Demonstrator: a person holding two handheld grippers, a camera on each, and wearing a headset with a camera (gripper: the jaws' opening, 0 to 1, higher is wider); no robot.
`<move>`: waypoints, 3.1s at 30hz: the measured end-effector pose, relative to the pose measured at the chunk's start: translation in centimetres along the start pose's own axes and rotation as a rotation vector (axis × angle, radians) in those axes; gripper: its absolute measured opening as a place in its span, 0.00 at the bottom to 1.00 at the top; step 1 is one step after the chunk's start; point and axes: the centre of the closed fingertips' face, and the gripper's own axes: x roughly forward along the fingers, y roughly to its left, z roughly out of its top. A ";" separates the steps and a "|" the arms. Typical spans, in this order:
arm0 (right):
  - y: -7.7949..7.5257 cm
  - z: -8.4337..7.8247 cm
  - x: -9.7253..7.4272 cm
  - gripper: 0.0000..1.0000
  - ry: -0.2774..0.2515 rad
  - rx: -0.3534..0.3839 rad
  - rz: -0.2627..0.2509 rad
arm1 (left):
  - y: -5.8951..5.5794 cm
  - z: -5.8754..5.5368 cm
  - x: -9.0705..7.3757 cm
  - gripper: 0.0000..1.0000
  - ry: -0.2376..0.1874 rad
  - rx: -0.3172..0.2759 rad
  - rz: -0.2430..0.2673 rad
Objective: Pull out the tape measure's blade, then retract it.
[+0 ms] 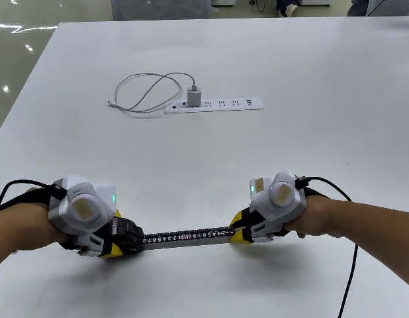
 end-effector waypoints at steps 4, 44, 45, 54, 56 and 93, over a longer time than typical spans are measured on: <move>0.2 0.0 0.0 0.09 -0.003 0.000 0.002 | 0.0 0.0 0.0 0.33 0.003 0.002 0.003; 0.0 -1.9 -2.0 0.09 0.010 0.020 -0.016 | 0.1 -0.2 0.2 0.33 0.000 0.002 -0.003; 0.0 -2.0 -2.0 0.09 0.011 0.019 -0.016 | 0.1 -0.2 0.2 0.33 0.000 0.002 -0.003; -0.3 -2.6 -2.3 0.09 0.017 0.019 -0.023 | 0.2 -0.1 0.3 0.33 -0.006 0.001 -0.008; -0.3 -2.8 -2.4 0.09 0.021 0.012 -0.023 | 0.2 -0.1 0.3 0.33 -0.006 0.001 -0.008; -0.5 -4.5 -3.7 0.09 0.040 0.043 -0.037 | 0.1 0.0 0.2 0.33 -0.003 -0.001 -0.001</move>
